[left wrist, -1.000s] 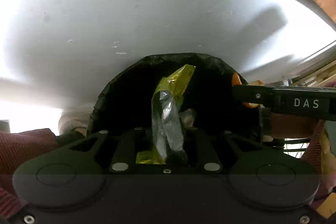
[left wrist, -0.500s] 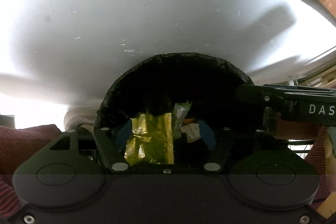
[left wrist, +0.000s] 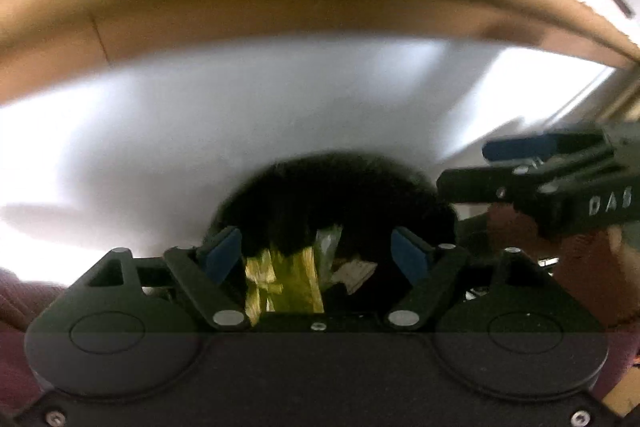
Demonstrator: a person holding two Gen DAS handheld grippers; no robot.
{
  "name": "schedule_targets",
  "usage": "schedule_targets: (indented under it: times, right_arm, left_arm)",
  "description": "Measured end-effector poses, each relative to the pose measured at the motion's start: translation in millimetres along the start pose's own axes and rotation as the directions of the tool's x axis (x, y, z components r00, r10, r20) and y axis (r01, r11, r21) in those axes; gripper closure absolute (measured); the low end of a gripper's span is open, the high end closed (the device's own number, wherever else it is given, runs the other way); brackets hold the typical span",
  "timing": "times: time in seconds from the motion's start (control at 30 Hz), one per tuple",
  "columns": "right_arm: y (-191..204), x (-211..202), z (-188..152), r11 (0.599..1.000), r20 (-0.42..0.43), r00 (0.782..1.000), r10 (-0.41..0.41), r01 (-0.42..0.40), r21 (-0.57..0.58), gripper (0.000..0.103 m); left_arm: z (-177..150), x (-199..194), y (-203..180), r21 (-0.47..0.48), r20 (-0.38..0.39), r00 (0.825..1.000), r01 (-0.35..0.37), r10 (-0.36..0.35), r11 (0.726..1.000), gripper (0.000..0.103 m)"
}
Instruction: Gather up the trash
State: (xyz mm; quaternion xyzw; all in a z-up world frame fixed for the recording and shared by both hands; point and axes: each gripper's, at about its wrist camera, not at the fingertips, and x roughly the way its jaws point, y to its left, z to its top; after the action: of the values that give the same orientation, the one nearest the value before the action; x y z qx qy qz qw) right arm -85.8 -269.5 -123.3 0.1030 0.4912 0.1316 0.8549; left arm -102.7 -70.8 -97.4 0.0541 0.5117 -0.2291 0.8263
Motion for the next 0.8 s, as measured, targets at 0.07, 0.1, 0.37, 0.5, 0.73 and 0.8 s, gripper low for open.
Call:
schedule_targets:
  times: [0.07, 0.1, 0.37, 0.5, 0.73, 0.8]
  right_arm:
    - [5, -22, 8, 0.998, 0.038, 0.999, 0.023, -0.021, -0.054, 0.015]
    - [7, -33, 11, 0.997, 0.055, 0.998, 0.035, -0.031, -0.075, 0.014]
    - [18, -111, 41, 0.981, 0.250, 0.962, 0.105, -0.059, -0.184, 0.010]
    - [22, -131, 56, 0.981, 0.393, 0.917, 0.068, 0.010, -0.194, 0.009]
    - [14, -124, 79, 0.980, 0.522, 0.848, -0.091, 0.171, -0.106, 0.007]
    - [12, -116, 84, 0.978, 0.530, 0.840, -0.115, 0.190, -0.090, 0.007]
  left_arm:
    - [3, -23, -5, 0.052, 0.039, 0.999, 0.018, -0.020, 0.998, 0.021]
    - [5, -34, -7, 0.070, 0.054, 0.998, 0.034, -0.038, 0.997, 0.021]
    - [32, -117, -13, 0.179, 0.240, 0.960, 0.100, -0.142, 0.979, 0.016]
    - [53, -143, -10, 0.168, 0.447, 0.888, 0.035, -0.108, 0.985, 0.007]
    - [115, -131, 5, 0.036, 0.598, 0.799, -0.101, 0.059, 0.994, 0.006]
    - [133, -118, 14, 0.002, 0.600, 0.796, -0.102, 0.081, 0.995, 0.006]
